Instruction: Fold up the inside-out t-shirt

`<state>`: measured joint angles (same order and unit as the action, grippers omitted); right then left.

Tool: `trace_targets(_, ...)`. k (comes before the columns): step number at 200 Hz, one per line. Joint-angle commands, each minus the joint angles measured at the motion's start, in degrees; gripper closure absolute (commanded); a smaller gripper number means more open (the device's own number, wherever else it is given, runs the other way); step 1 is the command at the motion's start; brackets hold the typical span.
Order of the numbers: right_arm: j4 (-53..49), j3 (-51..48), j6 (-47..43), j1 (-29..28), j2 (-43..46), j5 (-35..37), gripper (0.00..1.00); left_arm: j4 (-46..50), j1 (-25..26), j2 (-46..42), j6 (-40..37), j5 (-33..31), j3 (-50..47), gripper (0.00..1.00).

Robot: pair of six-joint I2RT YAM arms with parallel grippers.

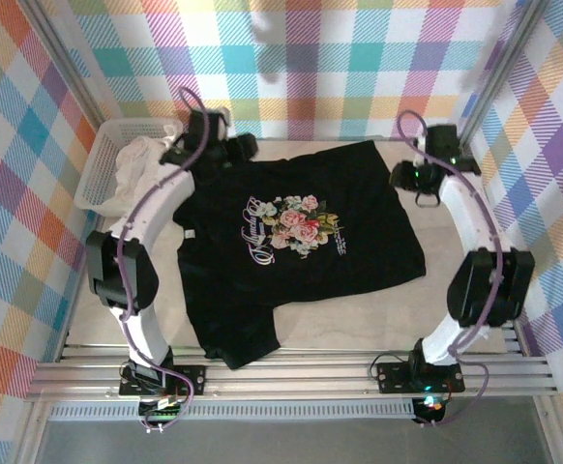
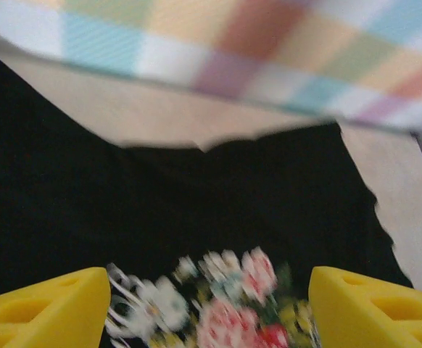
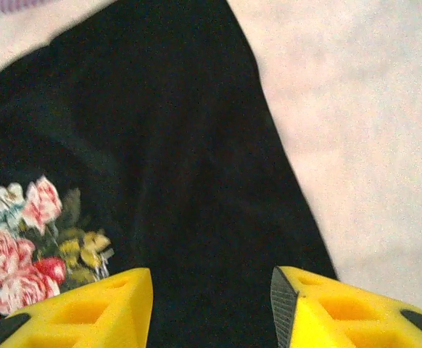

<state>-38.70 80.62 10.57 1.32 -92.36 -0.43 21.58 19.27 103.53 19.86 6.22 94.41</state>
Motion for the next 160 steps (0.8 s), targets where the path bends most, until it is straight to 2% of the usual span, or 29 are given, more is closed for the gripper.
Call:
trace_targets(1, -0.2, -12.2, 5.8, 3.9, 2.9, -1.3, 0.52, -7.6, 3.0, -3.9, 5.2, 2.0, -10.7, 0.27)
trace_targets(31, -1.8, -23.1, 9.1, 12.4, 9.0, -3.2, 0.54, -9.5, 6.8, -10.4, 7.4, -0.3, -23.2, 0.27)
trace_targets(72, -1.9, -29.3, 11.9, 16.7, 11.1, -1.1, 0.62, -12.5, 8.0, -16.1, 10.6, 1.5, -33.4, 0.27)
trace_targets(94, -1.5, -29.3, 11.8, 17.0, 8.4, -4.0, 0.65, -11.9, 8.5, -15.2, 9.5, 2.1, -34.4, 0.26)
trace_targets(160, -1.5, -29.7, 11.1, 16.7, 5.0, -5.5, 0.64, -10.5, 11.1, -8.2, 8.4, 4.2, -35.3, 0.26)
